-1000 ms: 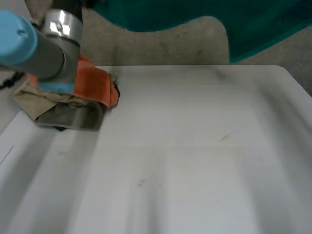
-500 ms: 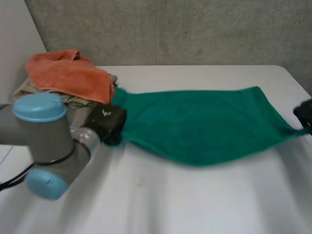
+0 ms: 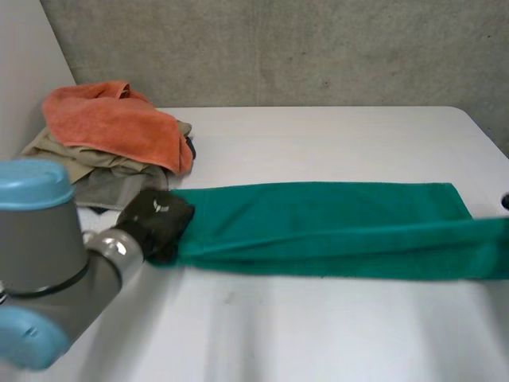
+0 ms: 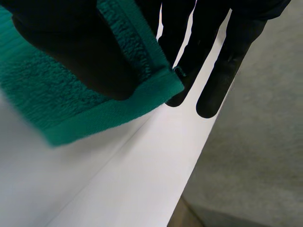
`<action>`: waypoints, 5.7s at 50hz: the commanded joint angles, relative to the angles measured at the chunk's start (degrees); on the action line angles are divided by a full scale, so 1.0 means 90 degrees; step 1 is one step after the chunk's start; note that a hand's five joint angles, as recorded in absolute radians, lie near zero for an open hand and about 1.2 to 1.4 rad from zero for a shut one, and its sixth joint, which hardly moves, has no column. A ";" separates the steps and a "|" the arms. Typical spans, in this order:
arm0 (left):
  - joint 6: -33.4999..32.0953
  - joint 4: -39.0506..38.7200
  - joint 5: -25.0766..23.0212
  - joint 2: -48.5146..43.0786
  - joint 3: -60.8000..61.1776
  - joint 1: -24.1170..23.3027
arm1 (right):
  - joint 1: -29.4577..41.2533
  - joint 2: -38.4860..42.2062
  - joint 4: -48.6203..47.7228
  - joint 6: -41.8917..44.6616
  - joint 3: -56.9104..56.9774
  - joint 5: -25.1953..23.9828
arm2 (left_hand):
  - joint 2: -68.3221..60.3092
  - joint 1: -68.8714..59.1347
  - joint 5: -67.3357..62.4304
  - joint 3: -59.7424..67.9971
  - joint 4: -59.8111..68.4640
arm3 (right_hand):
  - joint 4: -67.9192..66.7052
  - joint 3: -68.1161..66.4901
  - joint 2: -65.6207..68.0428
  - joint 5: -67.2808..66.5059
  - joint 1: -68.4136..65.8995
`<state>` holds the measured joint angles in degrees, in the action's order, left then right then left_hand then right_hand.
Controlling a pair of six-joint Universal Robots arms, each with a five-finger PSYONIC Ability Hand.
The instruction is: Fold the laundry.
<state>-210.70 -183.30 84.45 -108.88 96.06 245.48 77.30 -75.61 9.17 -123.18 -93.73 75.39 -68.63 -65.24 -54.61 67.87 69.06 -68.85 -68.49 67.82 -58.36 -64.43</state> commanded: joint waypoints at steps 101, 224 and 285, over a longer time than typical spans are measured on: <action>0.0403 -0.0453 -0.0047 -0.3625 -0.4501 -0.0391 | 0.1362 0.1780 -0.0736 -0.1557 0.1001 0.0852 | 0.6229 0.5852 0.5783 -0.6145 -0.6277 | 0.6538 0.6499 -0.6424 0.6484 0.6048; 0.0657 0.0621 0.0217 -0.4113 -0.5068 -0.0313 | 0.1362 0.1683 -0.0833 -0.1606 0.0483 0.0666 | 0.5315 0.4937 0.4868 -0.5230 -0.5362 | 0.6538 0.6499 -0.6424 0.6484 0.6048; 0.0803 -0.0072 0.0803 -0.0158 -0.3085 0.0058 | 0.1577 0.0481 -0.1048 -0.2094 0.2504 0.0696 | -0.1263 -0.1640 -0.1710 0.1347 0.1216 | -0.1239 -0.1279 0.1353 -0.1294 -0.1730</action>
<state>-204.47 -182.70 91.37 -113.04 70.90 245.83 91.38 -69.36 -0.67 -140.77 -75.56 83.56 -68.29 -65.65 -56.14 68.10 68.59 -68.49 -67.98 67.33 -56.30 -63.54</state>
